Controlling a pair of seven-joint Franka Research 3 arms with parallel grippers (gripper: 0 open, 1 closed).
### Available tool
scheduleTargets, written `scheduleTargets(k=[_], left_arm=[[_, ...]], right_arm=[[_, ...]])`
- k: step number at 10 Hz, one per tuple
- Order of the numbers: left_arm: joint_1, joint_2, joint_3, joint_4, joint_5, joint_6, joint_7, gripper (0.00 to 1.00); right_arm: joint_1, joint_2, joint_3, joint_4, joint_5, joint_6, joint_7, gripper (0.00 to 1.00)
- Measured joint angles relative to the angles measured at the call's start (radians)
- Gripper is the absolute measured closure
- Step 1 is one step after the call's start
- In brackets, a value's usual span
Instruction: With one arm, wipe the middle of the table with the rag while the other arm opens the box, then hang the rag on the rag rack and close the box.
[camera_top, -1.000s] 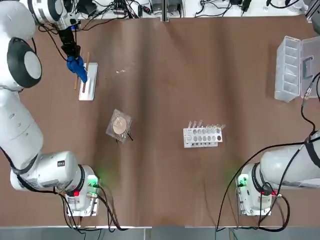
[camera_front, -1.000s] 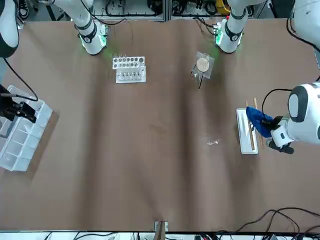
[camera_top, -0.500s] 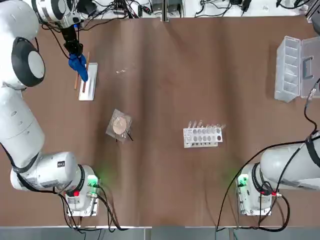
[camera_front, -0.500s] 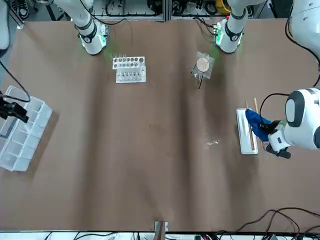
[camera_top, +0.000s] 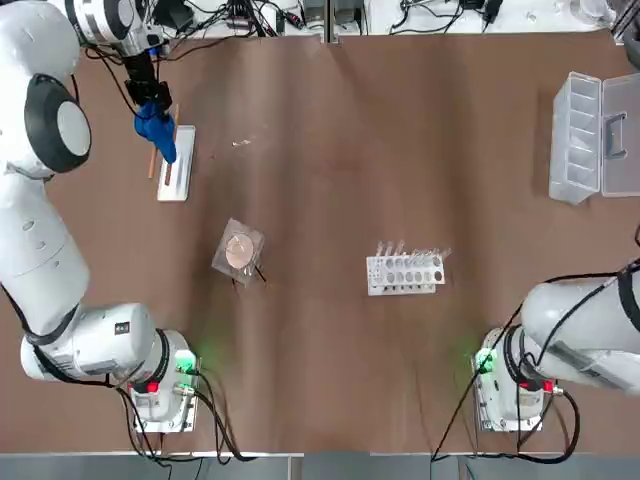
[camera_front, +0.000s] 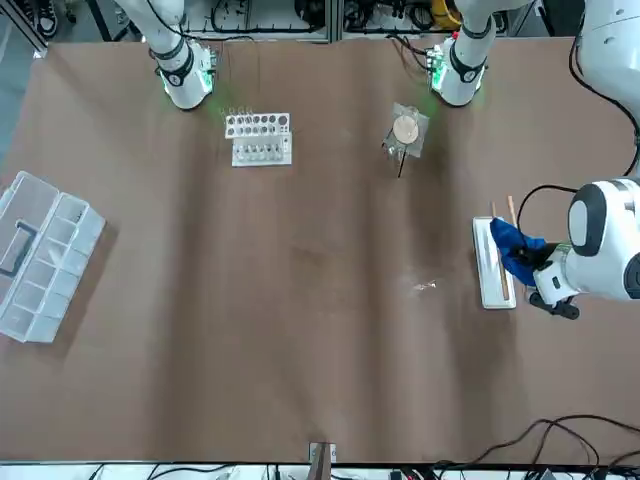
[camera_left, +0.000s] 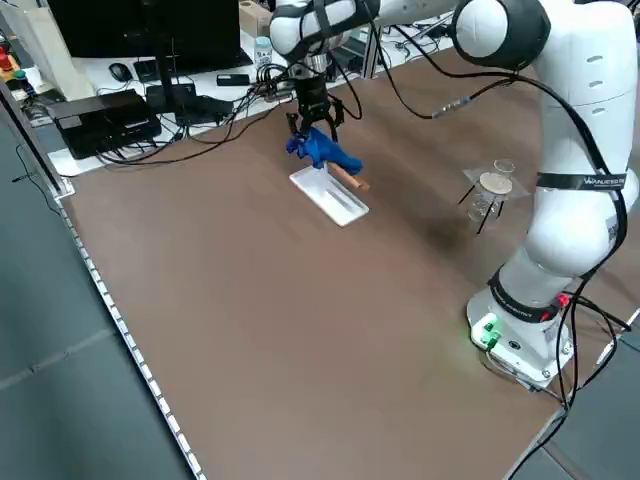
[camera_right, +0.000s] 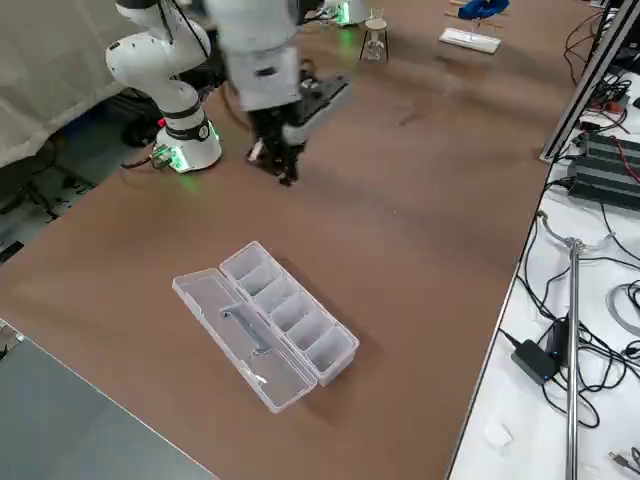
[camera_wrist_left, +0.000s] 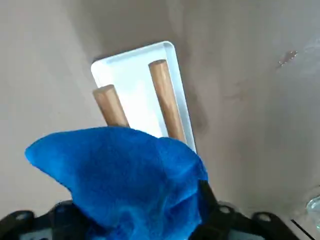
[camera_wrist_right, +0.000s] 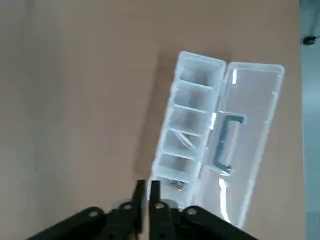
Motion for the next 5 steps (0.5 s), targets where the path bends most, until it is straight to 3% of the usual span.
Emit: scheduleTargets(k=[2,5], left_arm=[[-0.004,-0.003,-0.011,0.07,0.0,0.002,-0.005,0.01],[-0.01,-0.034,-0.066,0.159,0.0,0.002,-0.066,0.0]], right_arm=[[-0.18,0.045,-0.003,-0.014,0.092,0.0,-0.227,0.99],[-0.4,0.192,-0.004,-0.011,0.275,0.015,-0.481,0.99]])
